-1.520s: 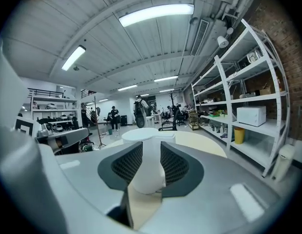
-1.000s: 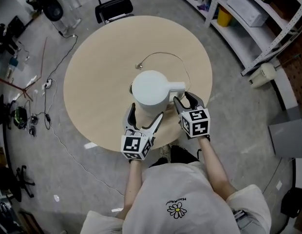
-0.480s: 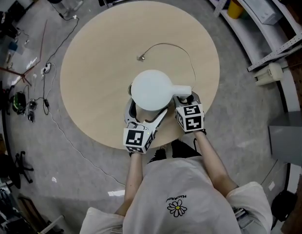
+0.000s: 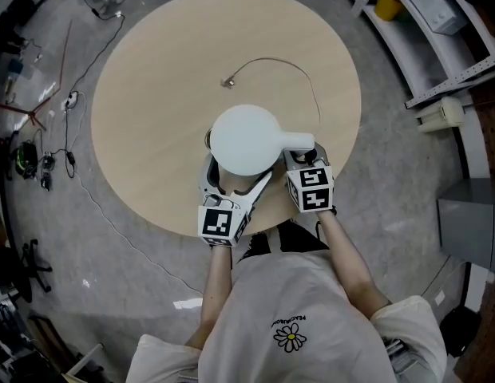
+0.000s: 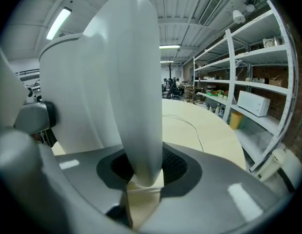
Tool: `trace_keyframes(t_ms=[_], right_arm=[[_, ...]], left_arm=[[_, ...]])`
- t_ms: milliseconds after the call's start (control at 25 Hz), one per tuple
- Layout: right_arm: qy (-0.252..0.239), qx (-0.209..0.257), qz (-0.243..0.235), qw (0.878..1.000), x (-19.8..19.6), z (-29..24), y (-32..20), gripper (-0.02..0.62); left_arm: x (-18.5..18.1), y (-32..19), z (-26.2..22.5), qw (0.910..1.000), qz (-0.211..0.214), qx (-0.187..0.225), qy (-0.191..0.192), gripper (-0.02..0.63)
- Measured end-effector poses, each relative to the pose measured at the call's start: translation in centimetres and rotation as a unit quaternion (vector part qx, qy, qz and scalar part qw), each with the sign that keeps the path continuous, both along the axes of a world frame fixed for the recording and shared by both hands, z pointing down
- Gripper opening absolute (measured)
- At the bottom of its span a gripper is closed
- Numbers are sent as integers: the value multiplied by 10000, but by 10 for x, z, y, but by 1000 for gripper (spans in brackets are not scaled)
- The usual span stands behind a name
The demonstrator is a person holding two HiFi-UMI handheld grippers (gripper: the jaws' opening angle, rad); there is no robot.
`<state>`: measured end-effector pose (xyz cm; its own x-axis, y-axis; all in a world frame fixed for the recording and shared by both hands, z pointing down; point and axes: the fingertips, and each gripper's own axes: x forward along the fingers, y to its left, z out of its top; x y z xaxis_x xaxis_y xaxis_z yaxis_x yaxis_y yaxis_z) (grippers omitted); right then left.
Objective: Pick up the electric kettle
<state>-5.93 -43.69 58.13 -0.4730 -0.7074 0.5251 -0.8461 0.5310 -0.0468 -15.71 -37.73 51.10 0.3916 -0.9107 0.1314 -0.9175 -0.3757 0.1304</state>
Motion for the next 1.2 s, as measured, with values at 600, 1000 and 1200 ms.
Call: trace_keyframes(t_ms=[600, 1000, 1200], right_arm=[[-67, 561, -158, 9983, 4, -65, -9, 110], [-743, 1186, -300, 9897, -12, -191, -14, 110], [-863, 1377, -396, 9859, -18, -224, -7, 109]], left_arm=[[8, -3, -63, 9990, 92, 278, -342, 552], [-6, -9, -187, 9958, -120, 830, -366, 551], [-12, 0, -217, 9941, -242, 993, -352, 548]])
